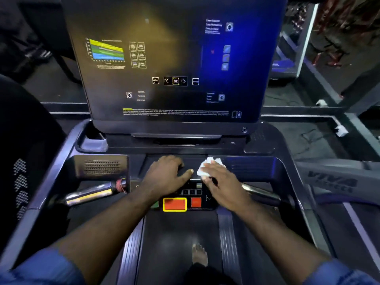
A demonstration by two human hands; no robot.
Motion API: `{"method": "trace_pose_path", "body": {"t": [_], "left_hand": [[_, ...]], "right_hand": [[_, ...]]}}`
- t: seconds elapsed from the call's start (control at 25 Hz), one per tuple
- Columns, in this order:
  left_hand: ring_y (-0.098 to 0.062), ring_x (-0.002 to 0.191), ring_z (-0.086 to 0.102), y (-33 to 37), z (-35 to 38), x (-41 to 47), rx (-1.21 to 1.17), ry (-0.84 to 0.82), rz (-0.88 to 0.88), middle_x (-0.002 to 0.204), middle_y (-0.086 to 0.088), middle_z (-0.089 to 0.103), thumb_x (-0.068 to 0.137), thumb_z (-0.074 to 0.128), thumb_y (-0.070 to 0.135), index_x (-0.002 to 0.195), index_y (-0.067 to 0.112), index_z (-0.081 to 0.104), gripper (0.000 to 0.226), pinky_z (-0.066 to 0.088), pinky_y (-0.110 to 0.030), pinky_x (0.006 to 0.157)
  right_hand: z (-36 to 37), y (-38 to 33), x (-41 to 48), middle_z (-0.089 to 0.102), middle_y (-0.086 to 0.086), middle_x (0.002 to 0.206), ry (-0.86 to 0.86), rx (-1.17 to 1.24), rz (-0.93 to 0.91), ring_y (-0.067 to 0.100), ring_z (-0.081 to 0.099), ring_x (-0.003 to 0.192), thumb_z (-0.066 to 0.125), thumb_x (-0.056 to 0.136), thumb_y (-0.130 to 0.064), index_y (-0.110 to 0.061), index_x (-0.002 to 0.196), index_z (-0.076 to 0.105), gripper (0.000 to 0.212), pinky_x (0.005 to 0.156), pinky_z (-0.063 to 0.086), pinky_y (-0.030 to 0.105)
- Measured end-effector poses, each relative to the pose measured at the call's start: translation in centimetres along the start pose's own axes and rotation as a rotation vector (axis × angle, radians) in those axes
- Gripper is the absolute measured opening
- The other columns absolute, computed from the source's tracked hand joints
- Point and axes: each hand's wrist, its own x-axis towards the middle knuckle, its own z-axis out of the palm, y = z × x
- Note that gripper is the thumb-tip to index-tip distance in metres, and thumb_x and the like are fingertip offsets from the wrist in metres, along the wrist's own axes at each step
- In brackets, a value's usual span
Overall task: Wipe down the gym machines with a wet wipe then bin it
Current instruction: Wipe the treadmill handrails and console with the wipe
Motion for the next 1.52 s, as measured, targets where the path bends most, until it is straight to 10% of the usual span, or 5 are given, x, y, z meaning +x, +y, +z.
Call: {"method": "trace_pose_path", "body": {"t": [0.36,0.8,1.12,1.52], "left_hand": [[-0.031,0.098,0.063,-4.0,-0.4,1.3,-0.035,0.081,-0.147,0.102,-0.005,0.069,0.098,0.044,0.043,0.098,0.021,0.065,0.030,0.052,-0.045,0.084],[-0.029,0.090,0.058,-12.8,-2.1,-2.1,-0.253,0.438,-0.264,0.095,-0.004,0.061,0.089,0.038,0.025,0.102,0.016,0.061,0.028,0.050,-0.047,0.081],[-0.026,0.088,0.049,-19.2,0.8,-3.3,-0.485,0.454,-0.222,0.096,-0.005,0.052,0.080,0.037,0.006,0.103,0.011,0.053,0.028,0.048,-0.047,0.082],[-0.023,0.111,0.053,-19.2,0.6,-3.6,-0.406,0.328,0.044,0.123,0.001,0.056,0.109,0.041,0.029,0.123,0.019,0.054,0.022,0.047,-0.046,0.096]], "right_hand": [[-0.8,-3.0,4.0,0.014,0.005,0.174,-0.470,-0.416,-0.081,0.019,0.010,0.160,0.009,0.071,-0.105,-0.014,0.165,0.016,0.131,0.131,0.008,0.039],[7.0,-12.0,12.3,0.016,0.000,0.173,-0.613,-0.188,-0.062,0.015,0.015,0.159,0.045,0.074,-0.098,-0.020,0.165,0.017,0.123,0.127,0.019,0.033],[8.3,-15.4,8.7,-0.015,-0.017,0.171,-0.636,-0.342,-0.243,-0.003,-0.016,0.155,0.037,0.084,-0.094,-0.030,0.166,-0.008,0.113,0.128,-0.004,0.030],[10.0,-16.7,7.3,0.004,-0.006,0.174,-0.484,-0.451,0.006,0.008,0.006,0.159,0.028,0.074,-0.104,-0.023,0.167,0.005,0.125,0.130,0.012,0.033]]}}
